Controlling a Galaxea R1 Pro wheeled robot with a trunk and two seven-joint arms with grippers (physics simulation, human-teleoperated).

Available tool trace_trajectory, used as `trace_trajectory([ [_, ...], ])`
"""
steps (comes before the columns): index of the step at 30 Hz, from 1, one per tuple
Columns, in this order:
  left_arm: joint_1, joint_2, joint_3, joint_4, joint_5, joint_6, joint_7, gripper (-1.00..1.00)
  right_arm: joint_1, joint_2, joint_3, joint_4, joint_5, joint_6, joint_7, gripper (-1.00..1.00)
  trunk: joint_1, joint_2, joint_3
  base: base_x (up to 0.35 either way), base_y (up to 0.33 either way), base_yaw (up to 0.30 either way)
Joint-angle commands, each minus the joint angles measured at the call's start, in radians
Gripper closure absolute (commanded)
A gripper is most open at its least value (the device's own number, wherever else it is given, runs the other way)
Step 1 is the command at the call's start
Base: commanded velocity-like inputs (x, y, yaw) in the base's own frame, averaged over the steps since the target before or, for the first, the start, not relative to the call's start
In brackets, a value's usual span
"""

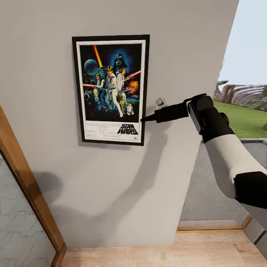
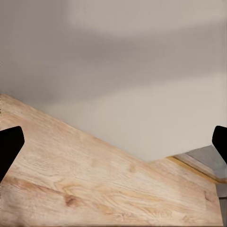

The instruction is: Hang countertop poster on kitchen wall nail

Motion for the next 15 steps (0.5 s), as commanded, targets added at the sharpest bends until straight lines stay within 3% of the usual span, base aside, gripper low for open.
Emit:
trace_trajectory([
  [1,-0.001,0.0,0.008,0.001,-0.007,-0.005,-0.003,-1.0,-0.001,0.0,0.0,-0.001,0.008,0.008,0.009,1.0,0.0,-0.002,-0.002,-0.166,0.002,0.0],
  [15,-0.001,0.0,0.008,0.001,-0.007,-0.005,-0.003,-1.0,-0.001,0.0,0.0,-0.001,0.008,0.008,0.01,1.0,0.0,-0.002,-0.002,-0.038,0.0,0.0],
])
